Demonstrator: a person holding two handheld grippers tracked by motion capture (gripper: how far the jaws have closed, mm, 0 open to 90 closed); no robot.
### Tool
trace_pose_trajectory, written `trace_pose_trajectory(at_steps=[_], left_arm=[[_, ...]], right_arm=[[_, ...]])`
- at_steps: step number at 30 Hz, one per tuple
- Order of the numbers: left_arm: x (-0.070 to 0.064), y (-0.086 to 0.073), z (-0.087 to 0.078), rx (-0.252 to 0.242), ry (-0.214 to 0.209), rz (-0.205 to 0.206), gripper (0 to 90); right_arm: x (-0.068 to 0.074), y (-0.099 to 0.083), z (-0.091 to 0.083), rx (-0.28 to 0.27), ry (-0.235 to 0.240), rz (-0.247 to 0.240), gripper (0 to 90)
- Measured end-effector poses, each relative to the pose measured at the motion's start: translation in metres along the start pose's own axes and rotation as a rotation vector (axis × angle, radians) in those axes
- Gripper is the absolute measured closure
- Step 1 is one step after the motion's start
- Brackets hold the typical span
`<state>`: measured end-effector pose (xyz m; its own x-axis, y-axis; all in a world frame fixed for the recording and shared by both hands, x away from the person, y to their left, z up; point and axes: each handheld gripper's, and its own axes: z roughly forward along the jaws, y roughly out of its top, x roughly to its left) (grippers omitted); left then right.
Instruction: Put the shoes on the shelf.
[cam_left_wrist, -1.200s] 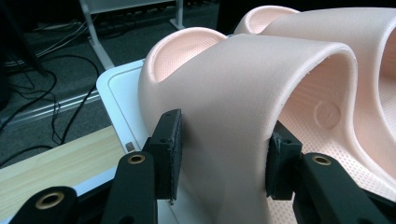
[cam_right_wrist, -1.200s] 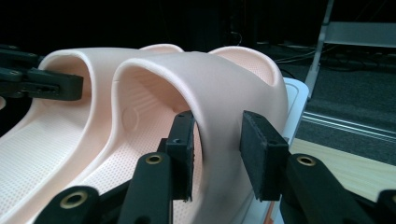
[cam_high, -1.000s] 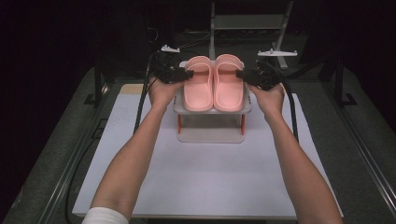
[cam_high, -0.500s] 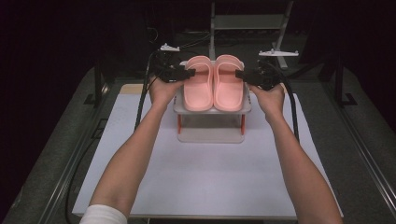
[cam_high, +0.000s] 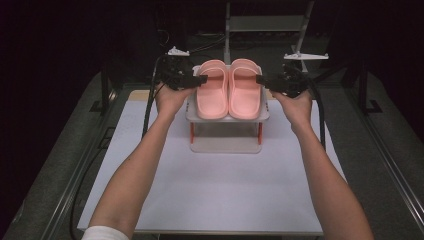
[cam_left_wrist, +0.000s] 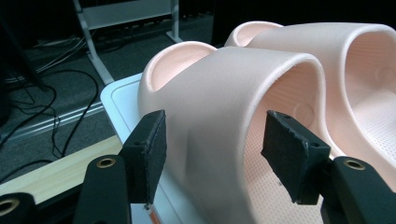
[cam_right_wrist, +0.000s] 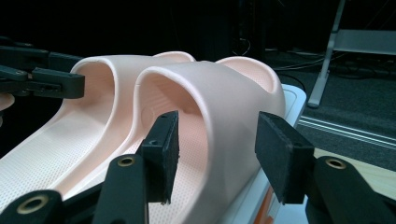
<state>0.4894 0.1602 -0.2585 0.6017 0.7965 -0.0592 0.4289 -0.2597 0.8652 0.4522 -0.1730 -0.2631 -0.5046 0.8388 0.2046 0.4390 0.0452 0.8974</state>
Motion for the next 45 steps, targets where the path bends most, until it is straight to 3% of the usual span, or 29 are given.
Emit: trace_pose_trajectory(at_steps=[20,32,45], left_arm=[[-0.009,-0.001,-0.017,-0.001,-0.022,0.029,33.6],[-0.005,-0.011,-0.027,-0.023,-0.015,0.025,31.2],[-0.002,-0.022,-0.033,-0.012,-0.024,0.023,27.8]], right_arm=[[-0.005,-0.007,-0.029,-0.010,-0.008,-0.001,43.8],[-0.002,-0.007,-0.035,-0.001,-0.004,-0.015,41.4],[-0.005,-0.015,-0.041,-0.002,-0.001,-0.002,35.7]])
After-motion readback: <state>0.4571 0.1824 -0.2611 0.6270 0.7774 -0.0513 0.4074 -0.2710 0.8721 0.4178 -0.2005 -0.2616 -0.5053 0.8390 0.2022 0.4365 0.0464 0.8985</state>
